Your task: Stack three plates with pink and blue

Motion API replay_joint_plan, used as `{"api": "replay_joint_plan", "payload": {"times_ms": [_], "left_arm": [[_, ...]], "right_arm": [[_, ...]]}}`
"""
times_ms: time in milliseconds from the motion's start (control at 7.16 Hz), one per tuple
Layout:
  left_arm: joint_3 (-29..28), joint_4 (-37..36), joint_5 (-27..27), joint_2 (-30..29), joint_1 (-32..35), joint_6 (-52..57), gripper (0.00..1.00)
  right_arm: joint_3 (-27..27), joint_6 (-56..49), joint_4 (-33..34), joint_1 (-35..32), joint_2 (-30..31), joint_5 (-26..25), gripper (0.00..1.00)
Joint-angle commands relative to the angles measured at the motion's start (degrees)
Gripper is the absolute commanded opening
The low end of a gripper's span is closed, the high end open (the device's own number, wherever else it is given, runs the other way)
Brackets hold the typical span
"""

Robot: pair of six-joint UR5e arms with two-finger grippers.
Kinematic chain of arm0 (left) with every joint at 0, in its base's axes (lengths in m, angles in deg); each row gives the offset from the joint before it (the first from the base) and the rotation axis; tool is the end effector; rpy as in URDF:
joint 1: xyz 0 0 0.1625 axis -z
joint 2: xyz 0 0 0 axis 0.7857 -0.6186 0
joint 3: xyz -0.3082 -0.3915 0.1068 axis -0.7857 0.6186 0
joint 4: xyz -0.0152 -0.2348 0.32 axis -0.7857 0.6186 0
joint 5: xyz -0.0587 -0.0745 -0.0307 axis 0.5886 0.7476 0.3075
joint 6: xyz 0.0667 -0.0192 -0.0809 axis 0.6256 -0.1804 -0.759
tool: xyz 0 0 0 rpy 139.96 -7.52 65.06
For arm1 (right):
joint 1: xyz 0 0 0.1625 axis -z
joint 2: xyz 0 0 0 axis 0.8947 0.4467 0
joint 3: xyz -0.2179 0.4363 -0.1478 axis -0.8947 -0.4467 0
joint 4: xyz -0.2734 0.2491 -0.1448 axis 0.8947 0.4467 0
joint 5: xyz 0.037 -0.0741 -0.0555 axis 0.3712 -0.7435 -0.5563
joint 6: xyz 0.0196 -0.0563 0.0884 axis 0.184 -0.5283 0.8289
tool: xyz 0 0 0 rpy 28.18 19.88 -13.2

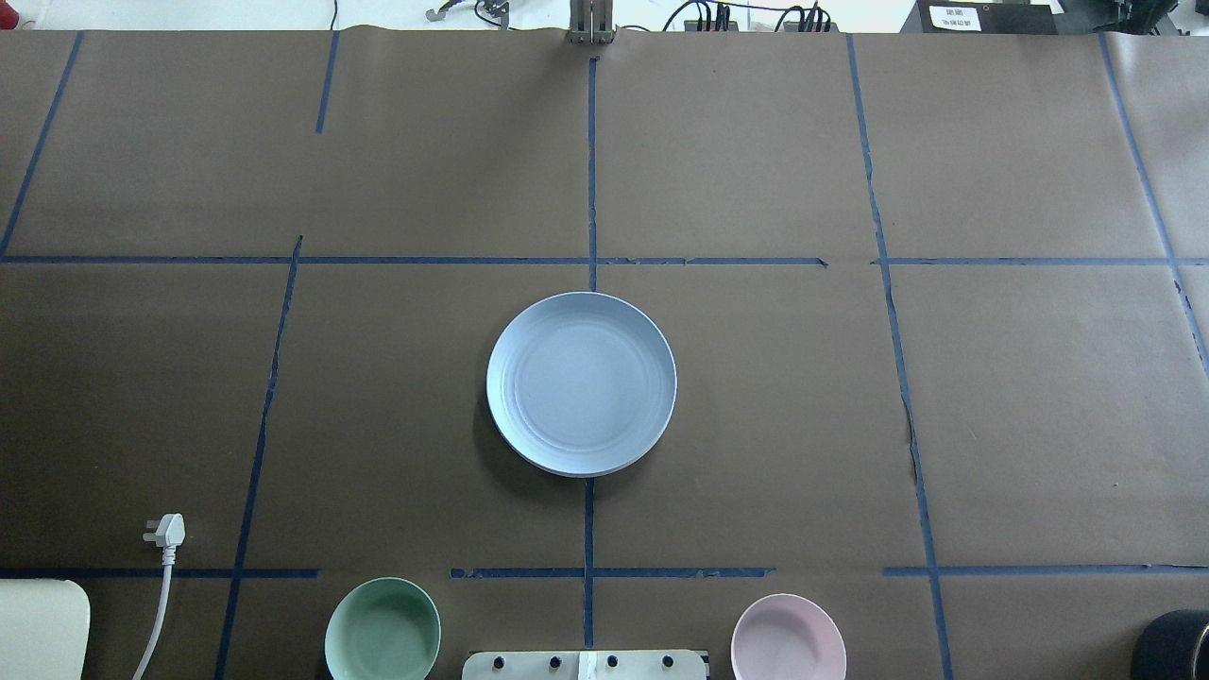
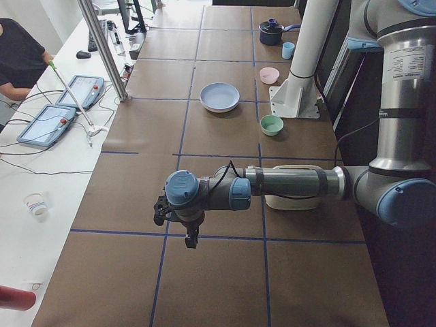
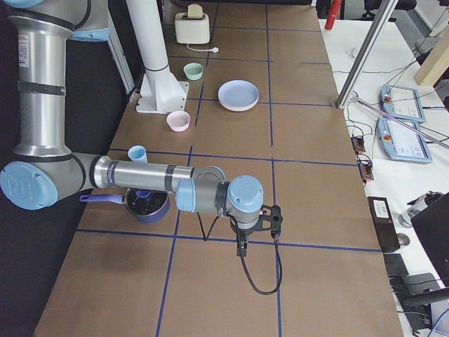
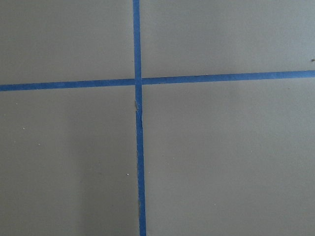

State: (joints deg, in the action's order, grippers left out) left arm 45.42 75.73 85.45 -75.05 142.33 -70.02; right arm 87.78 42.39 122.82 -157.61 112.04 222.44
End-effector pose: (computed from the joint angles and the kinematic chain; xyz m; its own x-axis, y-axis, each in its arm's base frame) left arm -0.0579 -0.4457 0.7501 0.6637 0.0306 -0.7474 -0.0298 0.9994 0.0145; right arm 0.0867 -0.4214 0.7547 0.6866 0.0410 0.7259 -0.0586 0.9983 -0.0010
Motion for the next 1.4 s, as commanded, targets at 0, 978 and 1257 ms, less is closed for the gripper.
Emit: {"api": "replay_joint_plan", "payload": {"times_ms": [0,978,1257], "left_arm": [[0.0,0.01,-0.28,-0.04,-0.02,-0.93,1.0],[-0.09,1.33,-2.65,-0.04,-0.02,-0.75,1.0],[-0.09,1.33,-2.65,-0.12,-0.02,-0.67,1.0]], "right_arm": [[0.0,0.0,-0.01,0.01,0.0,-0.04,1.0],[0.0,0.0,-0.01,0.01,0.09,-0.04,1.0],[0.0,0.0,-0.1,-0.07,0.18,0.05,1.0]]}}
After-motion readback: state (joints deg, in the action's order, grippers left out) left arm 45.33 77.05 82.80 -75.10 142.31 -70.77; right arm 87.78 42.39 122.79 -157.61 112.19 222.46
